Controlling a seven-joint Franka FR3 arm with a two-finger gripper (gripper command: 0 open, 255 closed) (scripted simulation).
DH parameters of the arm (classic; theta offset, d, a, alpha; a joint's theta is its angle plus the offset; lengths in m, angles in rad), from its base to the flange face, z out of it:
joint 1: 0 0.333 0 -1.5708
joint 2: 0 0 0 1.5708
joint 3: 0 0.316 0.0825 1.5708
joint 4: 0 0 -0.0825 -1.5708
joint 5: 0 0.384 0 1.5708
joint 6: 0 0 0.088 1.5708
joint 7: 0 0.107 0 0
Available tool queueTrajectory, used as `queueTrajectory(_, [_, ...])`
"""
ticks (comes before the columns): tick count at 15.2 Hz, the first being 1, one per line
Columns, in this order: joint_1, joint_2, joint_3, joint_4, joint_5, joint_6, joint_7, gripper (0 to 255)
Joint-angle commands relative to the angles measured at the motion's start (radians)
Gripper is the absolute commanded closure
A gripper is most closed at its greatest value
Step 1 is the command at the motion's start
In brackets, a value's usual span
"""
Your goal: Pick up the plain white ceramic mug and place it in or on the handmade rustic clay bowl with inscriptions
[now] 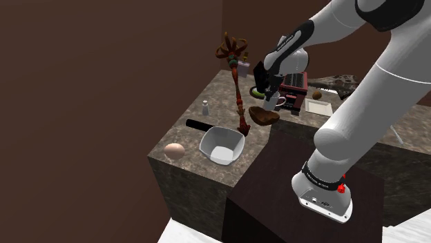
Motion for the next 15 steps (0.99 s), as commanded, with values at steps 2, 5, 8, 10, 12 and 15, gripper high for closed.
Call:
queueTrajectory(2, [0.004, 0.041, -0.001, -0.007, 0.029, 0.046, -0.021, 255])
queueTrajectory(5, [0.006, 0.083, 0.002, -0.012, 0.063, 0.09, -0.047, 255])
queueTrajectory(8, [0.006, 0.106, 0.005, -0.013, 0.084, 0.112, -0.062, 255])
queueTrajectory(10, [0.006, 0.106, 0.005, -0.013, 0.084, 0.112, -0.062, 255])
queueTrajectory(12, [0.006, 0.106, 0.005, -0.013, 0.084, 0.112, -0.062, 255])
queueTrajectory(15, [0.006, 0.106, 0.005, -0.013, 0.084, 0.112, -0.062, 255])
